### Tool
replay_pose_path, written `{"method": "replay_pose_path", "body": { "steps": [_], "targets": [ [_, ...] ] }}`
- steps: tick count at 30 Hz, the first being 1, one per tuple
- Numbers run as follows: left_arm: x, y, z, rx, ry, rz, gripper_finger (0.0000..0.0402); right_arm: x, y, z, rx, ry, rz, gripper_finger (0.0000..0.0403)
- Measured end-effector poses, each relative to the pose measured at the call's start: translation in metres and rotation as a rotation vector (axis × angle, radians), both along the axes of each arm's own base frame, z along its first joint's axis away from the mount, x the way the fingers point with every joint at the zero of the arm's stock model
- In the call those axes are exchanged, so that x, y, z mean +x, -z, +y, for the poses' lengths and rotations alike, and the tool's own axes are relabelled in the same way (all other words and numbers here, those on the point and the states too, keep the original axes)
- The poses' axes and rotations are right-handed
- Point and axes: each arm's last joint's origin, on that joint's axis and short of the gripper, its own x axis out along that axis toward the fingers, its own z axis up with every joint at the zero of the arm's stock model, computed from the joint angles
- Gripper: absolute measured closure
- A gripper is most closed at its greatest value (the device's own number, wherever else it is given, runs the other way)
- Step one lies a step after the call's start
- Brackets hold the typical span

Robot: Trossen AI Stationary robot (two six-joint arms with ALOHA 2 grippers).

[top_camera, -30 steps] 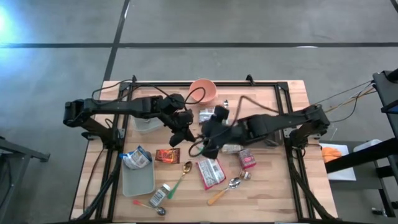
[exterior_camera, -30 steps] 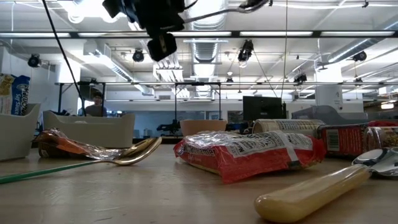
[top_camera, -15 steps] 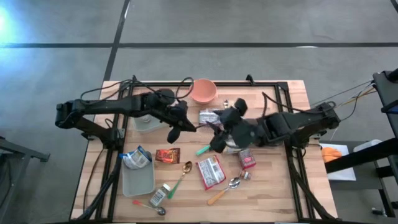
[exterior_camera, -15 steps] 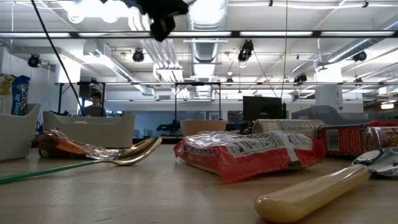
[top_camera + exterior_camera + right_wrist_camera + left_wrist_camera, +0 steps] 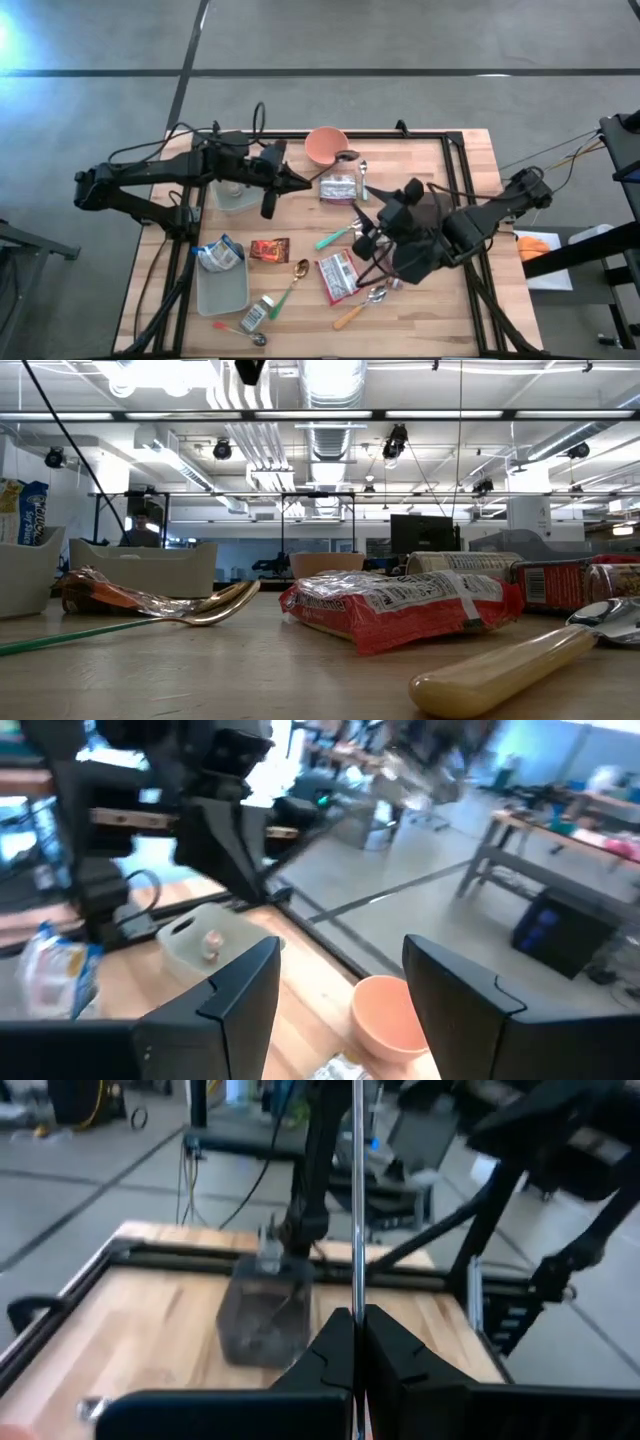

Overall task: Pick & Place Food Item
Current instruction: Put the silver spoon into the black bin

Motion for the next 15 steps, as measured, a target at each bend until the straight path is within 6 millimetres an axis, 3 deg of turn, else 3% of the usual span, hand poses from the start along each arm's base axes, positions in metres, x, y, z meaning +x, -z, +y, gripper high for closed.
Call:
{"method": "replay_pose_path", "body": {
  "steps": [9, 15],
  "targets": [
    [0.003, 0.012, -0.003, -0.038, 0.117, -0.170, 0.0401, 0.005, 0.031, -0.001, 0.040, 0.068, -0.055, 0.0193],
    [0.003, 0.020, -0.003, -0.048, 0.120, -0.176, 0.0401, 0.027, 0.024, -0.015, 0.130, -0.048, -0.067, 0.0193]
  ]
}}
